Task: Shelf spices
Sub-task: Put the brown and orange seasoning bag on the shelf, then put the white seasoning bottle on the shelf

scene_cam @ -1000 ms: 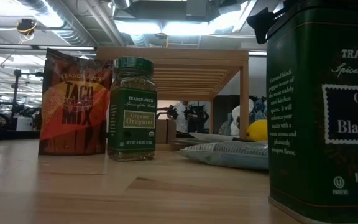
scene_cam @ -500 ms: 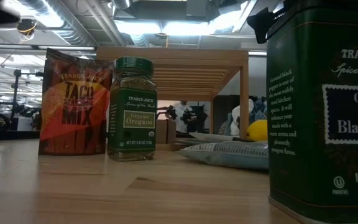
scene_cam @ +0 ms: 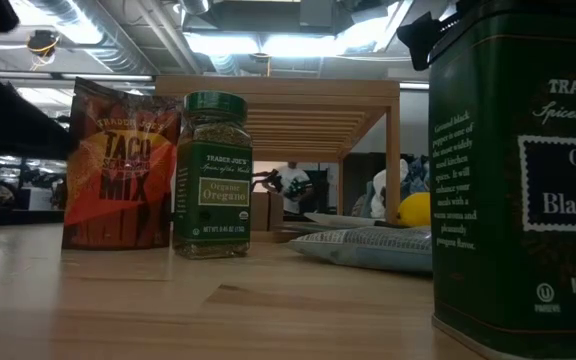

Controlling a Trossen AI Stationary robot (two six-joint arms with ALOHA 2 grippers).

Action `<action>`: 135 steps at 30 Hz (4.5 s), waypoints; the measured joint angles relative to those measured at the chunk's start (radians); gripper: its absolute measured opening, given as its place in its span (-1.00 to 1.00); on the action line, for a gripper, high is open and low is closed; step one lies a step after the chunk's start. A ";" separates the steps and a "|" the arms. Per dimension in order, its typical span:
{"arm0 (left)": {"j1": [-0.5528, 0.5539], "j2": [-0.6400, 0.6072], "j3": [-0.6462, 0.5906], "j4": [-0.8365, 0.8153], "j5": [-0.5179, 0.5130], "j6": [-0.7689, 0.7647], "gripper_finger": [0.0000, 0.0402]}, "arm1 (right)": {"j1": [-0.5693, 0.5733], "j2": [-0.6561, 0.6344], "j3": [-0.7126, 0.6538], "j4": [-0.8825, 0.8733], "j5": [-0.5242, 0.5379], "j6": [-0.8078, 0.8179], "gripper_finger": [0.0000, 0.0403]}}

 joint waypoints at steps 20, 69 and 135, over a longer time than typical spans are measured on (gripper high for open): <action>0.191 0.174 0.000 0.329 0.001 0.263 -0.32 | 0.000 0.000 0.000 0.000 0.011 0.000 0.88; 0.952 -0.621 0.127 0.305 0.736 1.360 -0.84 | 0.000 0.000 0.000 0.005 0.011 -0.008 0.88; 1.389 -0.556 0.121 0.279 1.218 1.203 -0.49 | 0.000 0.000 0.000 -0.001 0.011 -0.009 0.88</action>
